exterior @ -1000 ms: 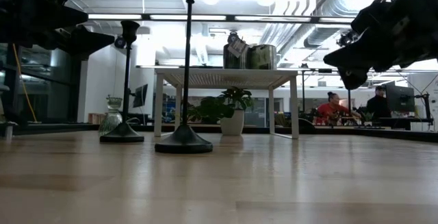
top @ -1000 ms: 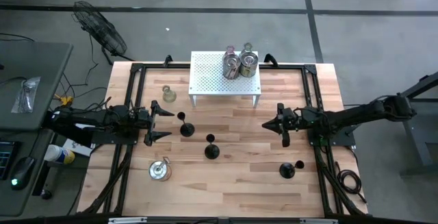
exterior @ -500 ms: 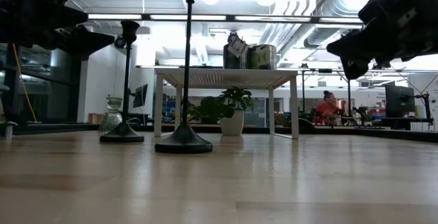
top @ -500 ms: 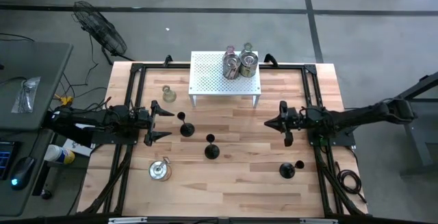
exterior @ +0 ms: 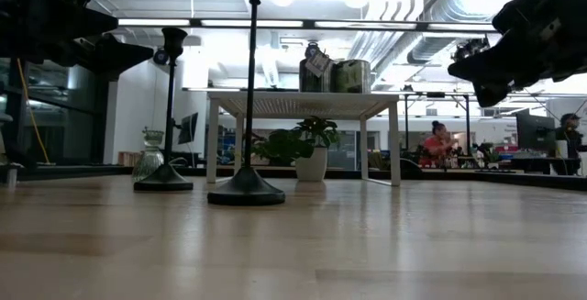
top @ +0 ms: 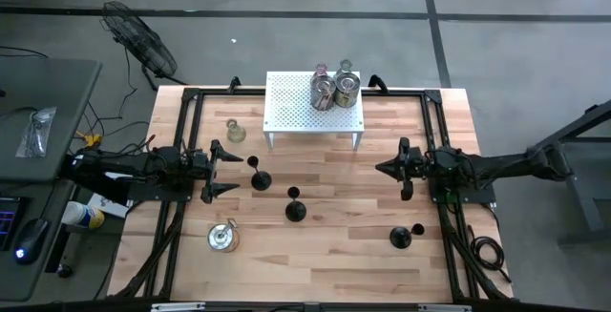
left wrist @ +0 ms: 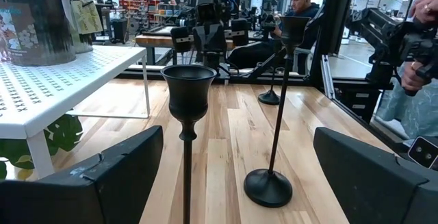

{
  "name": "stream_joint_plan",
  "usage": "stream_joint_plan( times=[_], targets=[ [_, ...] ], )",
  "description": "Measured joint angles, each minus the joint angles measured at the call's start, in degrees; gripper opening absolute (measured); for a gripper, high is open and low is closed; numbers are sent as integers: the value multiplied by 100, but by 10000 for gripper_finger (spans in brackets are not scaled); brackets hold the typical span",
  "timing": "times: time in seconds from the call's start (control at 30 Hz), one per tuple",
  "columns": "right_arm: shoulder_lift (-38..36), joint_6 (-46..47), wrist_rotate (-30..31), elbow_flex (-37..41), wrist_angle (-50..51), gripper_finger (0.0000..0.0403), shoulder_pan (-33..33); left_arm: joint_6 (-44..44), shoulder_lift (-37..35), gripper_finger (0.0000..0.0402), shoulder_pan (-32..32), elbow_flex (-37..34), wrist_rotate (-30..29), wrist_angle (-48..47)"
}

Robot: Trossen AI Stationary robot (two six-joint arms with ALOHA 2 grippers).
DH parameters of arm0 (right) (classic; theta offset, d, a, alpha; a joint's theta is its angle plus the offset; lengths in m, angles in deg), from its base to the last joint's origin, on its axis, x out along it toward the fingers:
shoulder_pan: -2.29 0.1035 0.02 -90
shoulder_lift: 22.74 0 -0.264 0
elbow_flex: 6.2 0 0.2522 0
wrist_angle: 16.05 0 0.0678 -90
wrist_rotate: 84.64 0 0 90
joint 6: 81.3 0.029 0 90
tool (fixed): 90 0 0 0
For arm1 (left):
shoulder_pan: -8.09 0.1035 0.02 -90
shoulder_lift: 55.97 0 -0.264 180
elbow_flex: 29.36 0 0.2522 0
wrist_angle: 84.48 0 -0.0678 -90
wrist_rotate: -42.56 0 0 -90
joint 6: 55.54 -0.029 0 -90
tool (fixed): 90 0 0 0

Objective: Pick & Place candle stick holders
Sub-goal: Put the green glass candle holder on the shelf aligned with the other glass candle holders

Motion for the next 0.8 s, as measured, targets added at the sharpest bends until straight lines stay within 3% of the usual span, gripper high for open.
stream_joint_plan(
  times=[0.8],
  targets=[
    [-63, 3, -33, 9, 122, 4, 0, 0, 0, 372, -1, -1, 0, 1]
  ],
)
